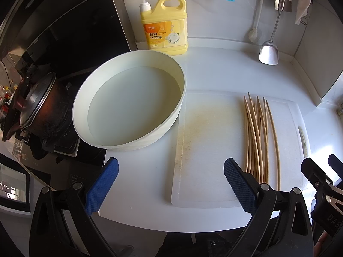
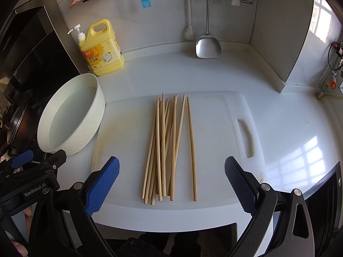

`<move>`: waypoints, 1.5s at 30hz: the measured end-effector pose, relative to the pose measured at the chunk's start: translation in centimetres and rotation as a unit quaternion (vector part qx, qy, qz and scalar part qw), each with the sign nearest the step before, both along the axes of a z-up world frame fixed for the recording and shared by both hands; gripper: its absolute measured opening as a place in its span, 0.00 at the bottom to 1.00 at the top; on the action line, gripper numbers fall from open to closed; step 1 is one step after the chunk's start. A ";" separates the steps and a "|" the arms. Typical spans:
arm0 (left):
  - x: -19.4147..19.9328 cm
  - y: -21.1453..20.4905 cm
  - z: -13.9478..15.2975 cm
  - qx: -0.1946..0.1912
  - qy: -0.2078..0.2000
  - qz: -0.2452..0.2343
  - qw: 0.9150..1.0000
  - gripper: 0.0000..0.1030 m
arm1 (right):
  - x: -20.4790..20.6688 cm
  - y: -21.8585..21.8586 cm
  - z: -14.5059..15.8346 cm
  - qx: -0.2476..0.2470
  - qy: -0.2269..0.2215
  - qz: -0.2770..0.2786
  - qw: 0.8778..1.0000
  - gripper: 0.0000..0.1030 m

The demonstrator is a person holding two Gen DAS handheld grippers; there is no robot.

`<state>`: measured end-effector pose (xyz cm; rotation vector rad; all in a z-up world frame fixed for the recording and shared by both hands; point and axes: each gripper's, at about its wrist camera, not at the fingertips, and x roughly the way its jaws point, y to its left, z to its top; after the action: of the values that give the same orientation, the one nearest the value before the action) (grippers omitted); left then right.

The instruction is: Organize utensils

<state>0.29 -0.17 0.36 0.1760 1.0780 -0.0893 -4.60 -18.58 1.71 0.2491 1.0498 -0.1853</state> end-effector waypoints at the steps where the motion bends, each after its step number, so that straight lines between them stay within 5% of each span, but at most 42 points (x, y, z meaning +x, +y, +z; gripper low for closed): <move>1: 0.0 0.0 0.0 0.000 0.000 0.000 1.000 0.94 | 0.0 0.0 0.0 0.000 0.000 0.000 1.000 0.91; 10: 0.7 0.7 0.2 -0.005 0.001 -0.014 1.000 0.94 | 0.0 0.7 -0.1 -0.002 0.002 -0.008 1.000 0.91; 26: 1.1 -3.7 -3.6 -0.048 -0.018 -0.128 0.990 0.94 | -3.9 -3.6 -4.4 0.011 -0.037 -0.081 0.996 0.91; 45: 0.7 -5.8 -8.7 -0.053 -0.057 -0.051 0.996 0.94 | 1.3 -6.2 -11.4 -0.044 -0.049 0.017 0.998 0.91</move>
<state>0.98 -6.01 -8.33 0.1389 0.9471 -0.2260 -3.28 -24.74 -9.72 0.1587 0.9452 -0.1872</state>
